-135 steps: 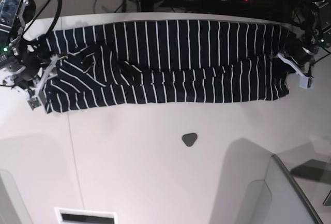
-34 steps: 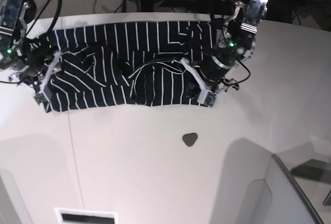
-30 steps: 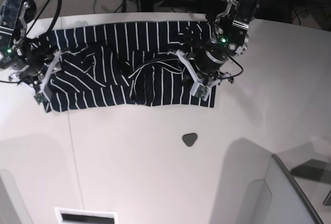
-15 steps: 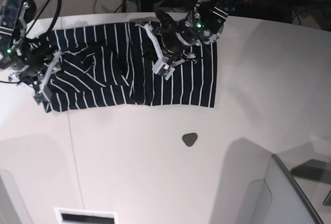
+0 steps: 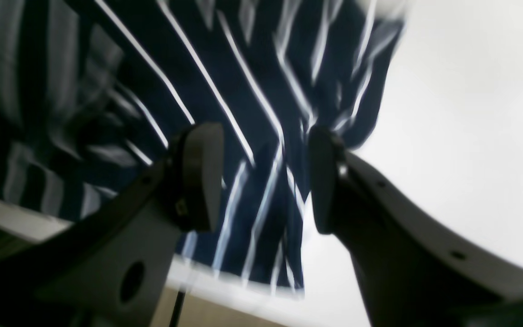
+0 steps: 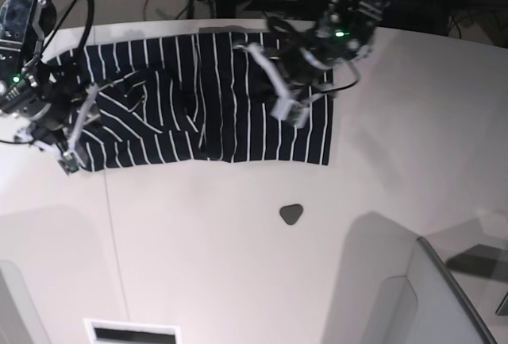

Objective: Layout the t-shirt on the table in an organized manner, then fold the t-shirt properly
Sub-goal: 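Release the folded end and raise both grippers off the shirt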

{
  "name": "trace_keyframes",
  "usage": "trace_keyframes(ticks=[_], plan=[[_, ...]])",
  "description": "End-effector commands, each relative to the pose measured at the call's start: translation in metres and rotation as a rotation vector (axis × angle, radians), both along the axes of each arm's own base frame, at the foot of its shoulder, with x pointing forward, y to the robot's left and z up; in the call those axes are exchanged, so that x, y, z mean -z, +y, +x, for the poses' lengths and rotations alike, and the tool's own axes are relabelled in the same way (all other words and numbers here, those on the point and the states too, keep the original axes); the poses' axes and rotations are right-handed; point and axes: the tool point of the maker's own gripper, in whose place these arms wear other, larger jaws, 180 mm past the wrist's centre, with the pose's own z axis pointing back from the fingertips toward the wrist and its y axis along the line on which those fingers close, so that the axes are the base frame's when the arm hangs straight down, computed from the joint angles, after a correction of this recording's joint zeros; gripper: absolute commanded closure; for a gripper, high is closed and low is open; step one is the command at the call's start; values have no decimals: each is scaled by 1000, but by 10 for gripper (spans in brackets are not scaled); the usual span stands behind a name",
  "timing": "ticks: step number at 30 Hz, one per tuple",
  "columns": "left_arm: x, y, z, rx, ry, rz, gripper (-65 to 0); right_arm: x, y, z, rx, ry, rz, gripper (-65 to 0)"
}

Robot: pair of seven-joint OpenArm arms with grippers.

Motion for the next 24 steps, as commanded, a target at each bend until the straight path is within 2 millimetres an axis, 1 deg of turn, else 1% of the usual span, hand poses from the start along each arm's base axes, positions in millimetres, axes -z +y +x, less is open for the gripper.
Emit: trace_keyframes(ticks=[1, 3, 6, 9, 11, 12, 13, 15, 16, 18, 19, 21, 24], plan=[[-5, 10, 1, -40, -13, -15, 0, -15, 9, 10, -34, -56, -1, -285], [-2, 47, 0, -138, -4, 21, 0, -19, 36, 15, -119, -70, 10, -285], [-1, 100, -8, -269, 3, 78, 0, -28, 79, 30, -248, -102, 33, -285], [-8, 134, -16, -348, -7, 118, 0, -26, 118, 36, -364, -86, 40, -285], [-14, 152, -20, -388, -16, 141, 0, -24, 148, 39, -427, -76, 70, -284], [-15, 157, -21, -399, -17, 149, 0, -24, 157, 42, -432, -74, 88, -278], [-16, 164, -24, -415, -16, 159, 0, -25, 164, 46, -430, -74, 105, -255], [-16, 173, -26, -434, -15, 171, 0, -20, 173, 50, -433, -52, 125, -162], [-16, 175, -27, -439, -15, 174, 0, -14, 175, 50, -435, -32, 129, -102], [-17, 178, -27, -450, -16, 177, 0, -6, 185, 47, -436, 0, 153, -26], [-16, 178, -27, -450, -15, 177, 0, -1, 189, 45, -435, 18, 166, -8], [-16, 178, -26, -451, -16, 177, 0, 7, 193, 42, -434, 47, 179, -8], [-17, 175, -23, -446, -21, 170, 0, 17, 196, 44, -432, 83, 186, -8]])
